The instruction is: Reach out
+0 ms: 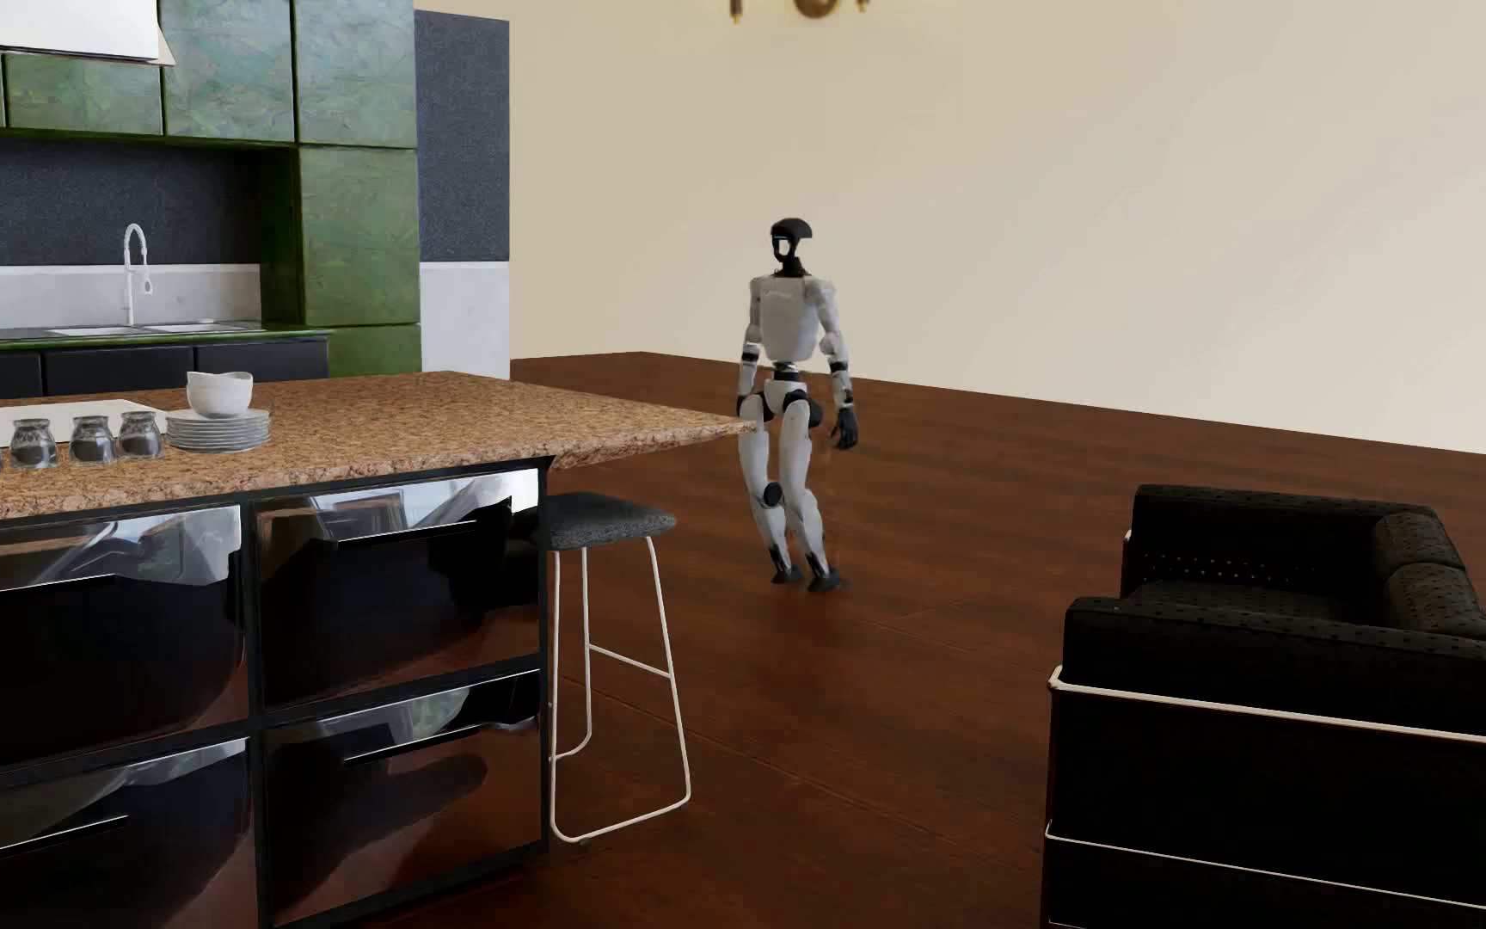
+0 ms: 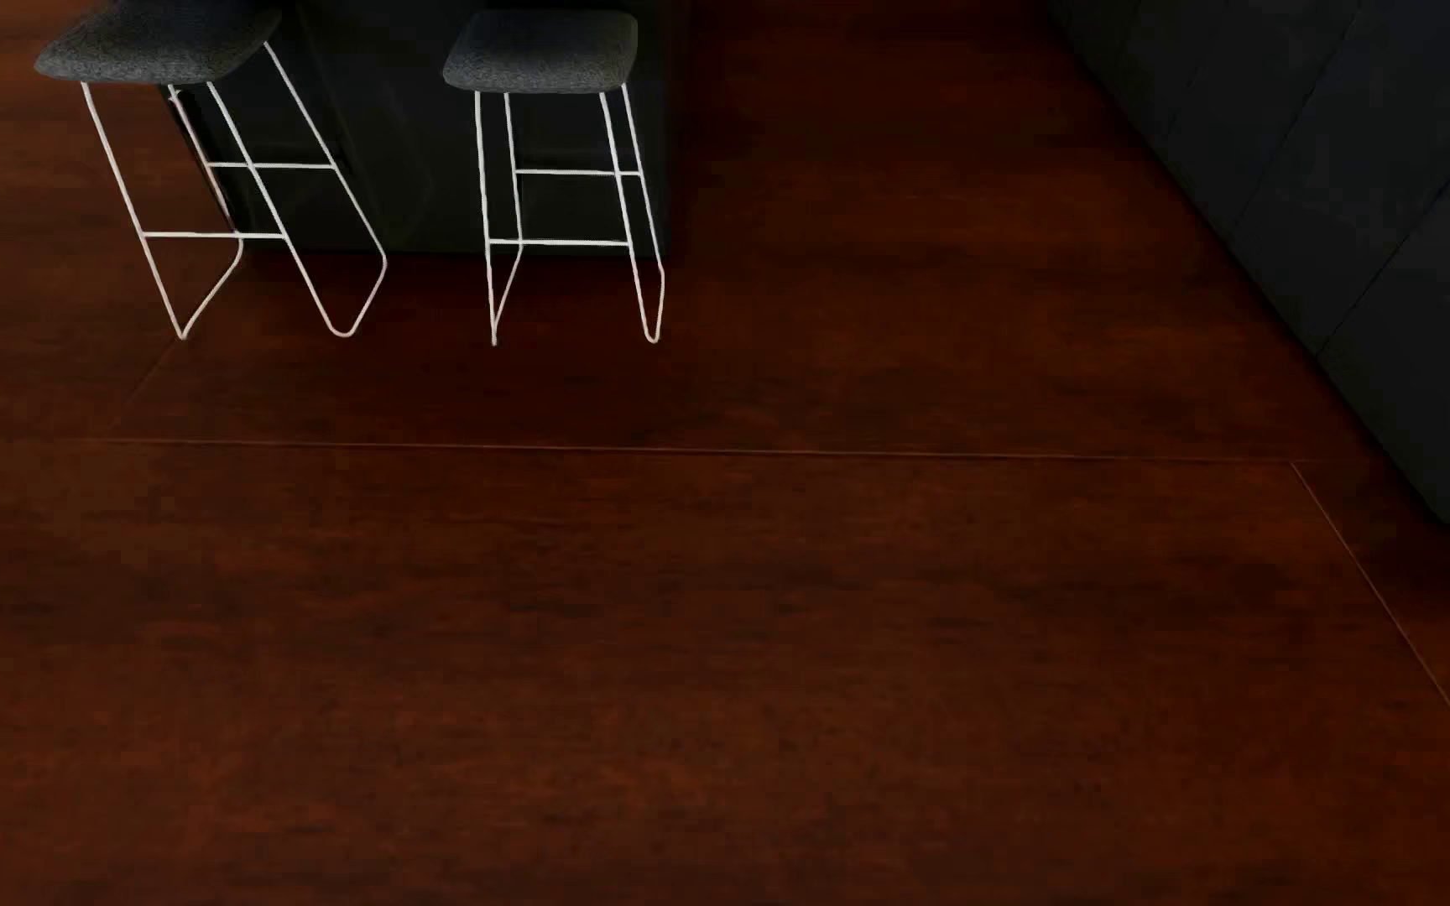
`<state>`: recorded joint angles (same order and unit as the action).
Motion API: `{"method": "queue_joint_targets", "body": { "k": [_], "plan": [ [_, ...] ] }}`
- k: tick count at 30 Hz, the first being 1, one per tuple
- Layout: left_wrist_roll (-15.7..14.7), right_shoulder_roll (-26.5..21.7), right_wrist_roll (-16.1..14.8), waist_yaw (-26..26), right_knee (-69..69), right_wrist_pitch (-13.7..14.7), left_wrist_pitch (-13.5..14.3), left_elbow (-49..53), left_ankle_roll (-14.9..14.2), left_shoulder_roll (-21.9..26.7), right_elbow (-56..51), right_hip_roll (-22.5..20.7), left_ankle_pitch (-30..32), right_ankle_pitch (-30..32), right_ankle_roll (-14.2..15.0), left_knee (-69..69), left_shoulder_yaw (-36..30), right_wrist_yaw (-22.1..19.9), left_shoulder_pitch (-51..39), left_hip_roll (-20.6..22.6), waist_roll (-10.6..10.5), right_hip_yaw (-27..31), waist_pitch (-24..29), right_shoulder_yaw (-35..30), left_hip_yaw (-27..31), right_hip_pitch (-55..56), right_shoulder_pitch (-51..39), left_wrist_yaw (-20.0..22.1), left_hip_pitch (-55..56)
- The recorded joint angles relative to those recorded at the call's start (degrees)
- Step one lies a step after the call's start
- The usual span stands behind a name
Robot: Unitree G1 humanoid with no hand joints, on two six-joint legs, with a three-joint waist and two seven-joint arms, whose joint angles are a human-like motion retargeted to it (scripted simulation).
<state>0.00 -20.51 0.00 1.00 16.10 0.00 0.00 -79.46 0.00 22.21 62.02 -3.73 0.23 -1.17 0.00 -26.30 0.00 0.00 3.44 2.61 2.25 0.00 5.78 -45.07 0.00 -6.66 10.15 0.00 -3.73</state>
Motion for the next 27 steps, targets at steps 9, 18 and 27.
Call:
{"method": "queue_joint_targets", "body": {
  "k": [9,18,27],
  "plan": [
    [0.0,-2.4,0.0,-4.0,-1.0,0.0,0.0,11.0,0.0,7.9,0.0,0.0,1.0,1.7,0.0,-0.4,-55.1,0.0,-23.2,0.6,-1.8,0.0,0.9,-4.0,0.0,1.1,-1.3,0.0,3.0],
    [0.0,-9.7,0.0,-10.0,-2.4,0.0,0.0,-1.2,0.0,30.3,-1.1,0.2,5.4,3.7,0.0,-0.5,-55.1,0.0,-74.5,0.4,-8.4,0.0,1.4,-3.9,0.0,2.4,-6.0,0.0,2.4],
    [0.0,-12.9,0.0,-9.4,-2.5,0.0,0.0,-8.1,0.0,36.7,-0.4,0.5,2.4,2.5,0.0,11.2,-55.1,0.0,-87.9,0.6,-12.4,0.0,0.9,-3.6,0.0,3.3,-4.8,0.0,2.2]
  ]
}}
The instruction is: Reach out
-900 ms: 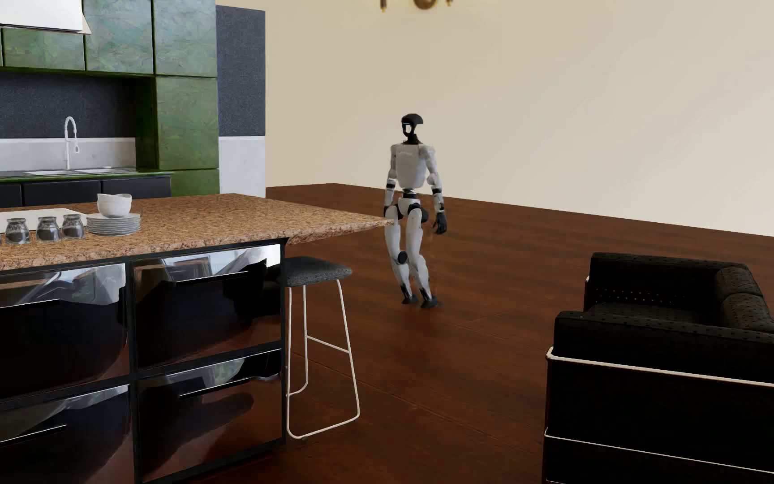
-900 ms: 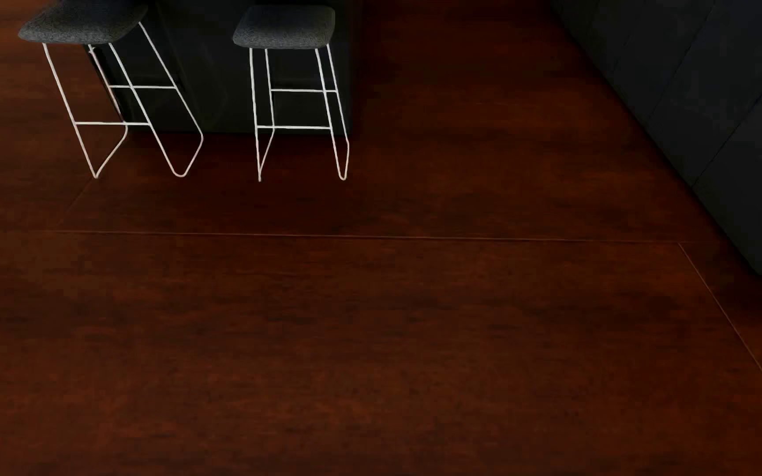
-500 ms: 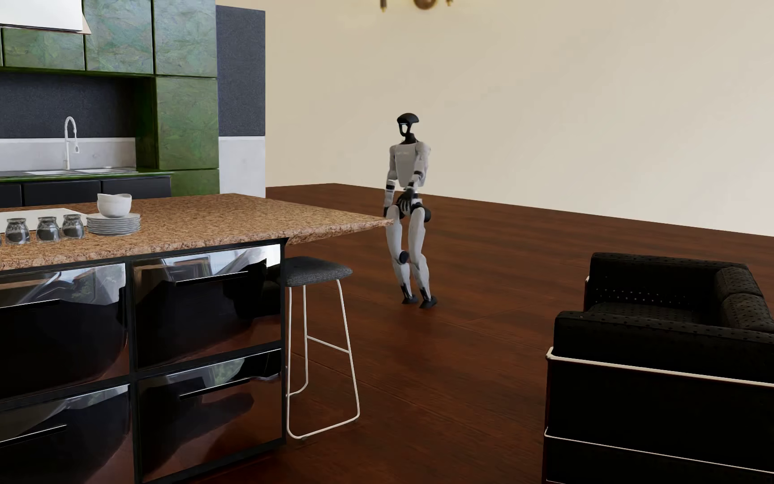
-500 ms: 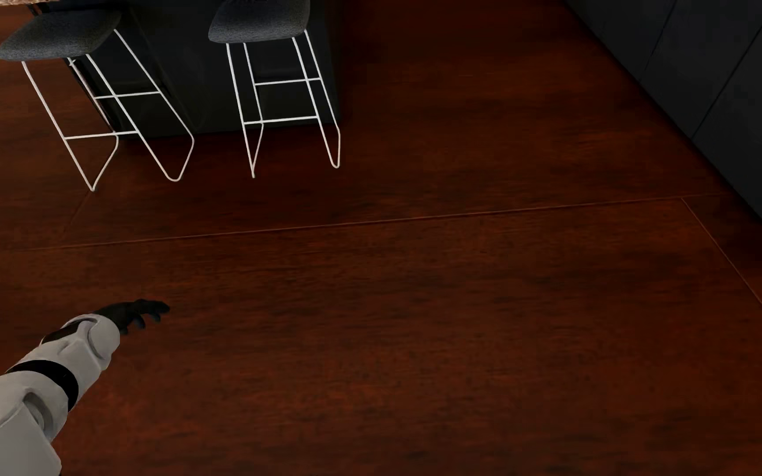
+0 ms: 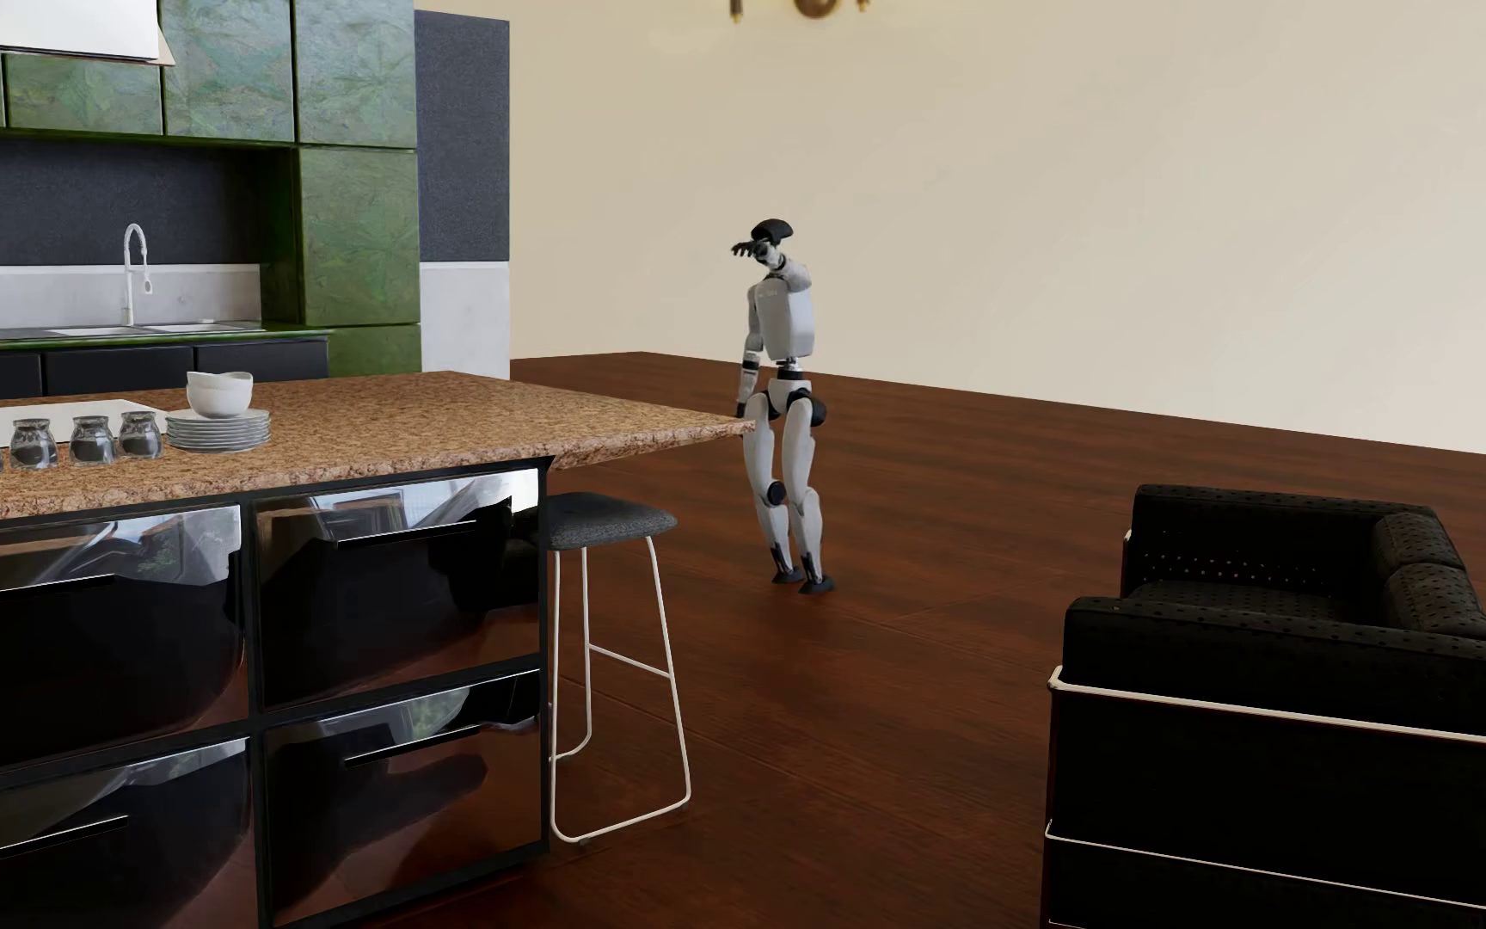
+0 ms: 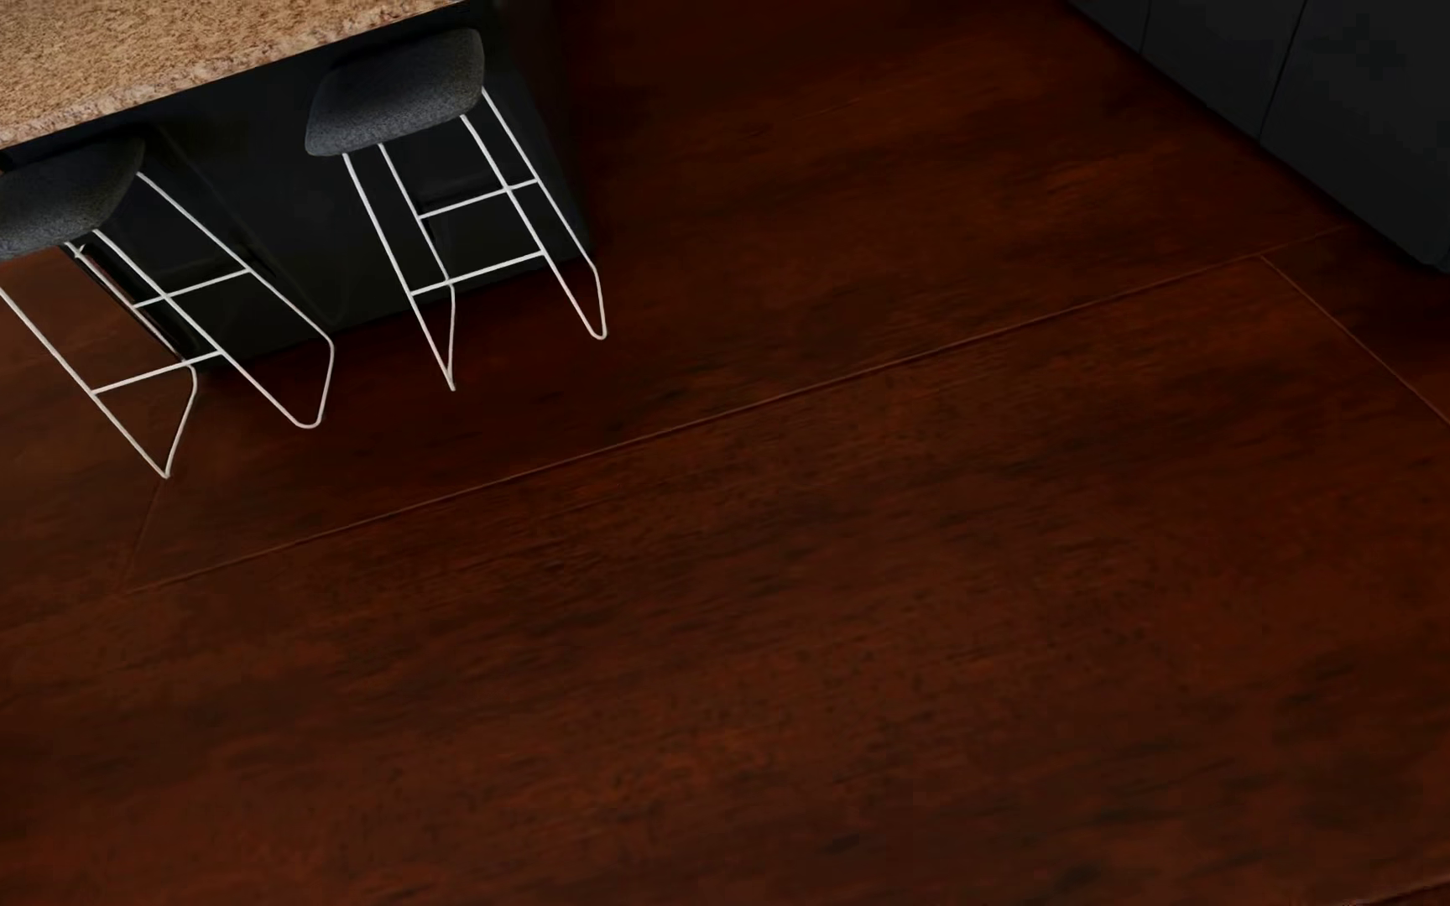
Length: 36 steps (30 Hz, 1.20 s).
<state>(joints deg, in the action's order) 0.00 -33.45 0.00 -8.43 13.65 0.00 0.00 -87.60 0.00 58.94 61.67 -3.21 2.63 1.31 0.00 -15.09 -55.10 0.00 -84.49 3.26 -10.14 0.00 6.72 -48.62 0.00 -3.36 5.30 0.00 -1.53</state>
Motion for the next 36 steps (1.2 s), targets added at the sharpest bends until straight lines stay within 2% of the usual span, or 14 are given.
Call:
{"method": "queue_joint_targets", "body": {
  "k": [28,29,33,34,35,36],
  "plan": [
    [0.0,-0.4,0.0,-0.6,0.2,0.0,0.0,1.2,0.0,0.4,-0.2,-0.3,-1.3,-0.7,0.0,0.3,0.0,0.0,1.4,-0.4,0.6,0.0,-0.9,0.6,0.0,-0.8,1.8,0.0,-1.3],
    [0.0,-0.6,0.0,-0.5,0.1,0.0,0.0,1.2,0.0,0.4,0.0,-0.3,-1.3,-0.7,0.0,0.4,0.0,0.0,1.5,-0.4,0.7,0.0,-0.9,-1.5,0.0,-0.9,1.4,0.0,-1.3],
    [0.0,-0.5,0.0,-0.3,0.0,0.0,0.0,1.3,0.0,0.6,-0.2,-0.3,-1.3,-0.7,0.0,0.5,0.0,0.0,1.1,-0.4,0.6,0.0,-1.1,0.5,0.0,-0.9,1.7,0.0,-1.4],
    [0.0,-0.6,0.0,-0.2,0.0,0.0,0.0,1.3,0.0,0.7,0.0,-0.3,-1.4,-0.7,0.0,0.5,0.0,0.0,1.1,-0.4,0.6,0.0,-1.0,-1.4,0.0,-0.9,1.2,0.0,-1.5],
    [0.0,-0.4,0.0,-0.2,0.0,0.0,0.0,1.3,0.0,0.7,-0.3,-0.3,-1.3,-0.7,0.0,0.5,0.0,0.0,1.0,-0.3,0.5,0.0,-1.1,0.6,0.0,-0.9,1.5,0.0,-1.5],
    [0.0,-0.5,0.0,-0.1,0.0,0.0,0.0,1.3,0.0,0.7,-0.1,-0.3,-1.3,-0.7,0.0,0.5,0.0,0.0,1.1,-0.4,0.5,0.0,-1.1,-1.1,0.0,-0.9,1.1,0.0,-1.5]
  ]
}}
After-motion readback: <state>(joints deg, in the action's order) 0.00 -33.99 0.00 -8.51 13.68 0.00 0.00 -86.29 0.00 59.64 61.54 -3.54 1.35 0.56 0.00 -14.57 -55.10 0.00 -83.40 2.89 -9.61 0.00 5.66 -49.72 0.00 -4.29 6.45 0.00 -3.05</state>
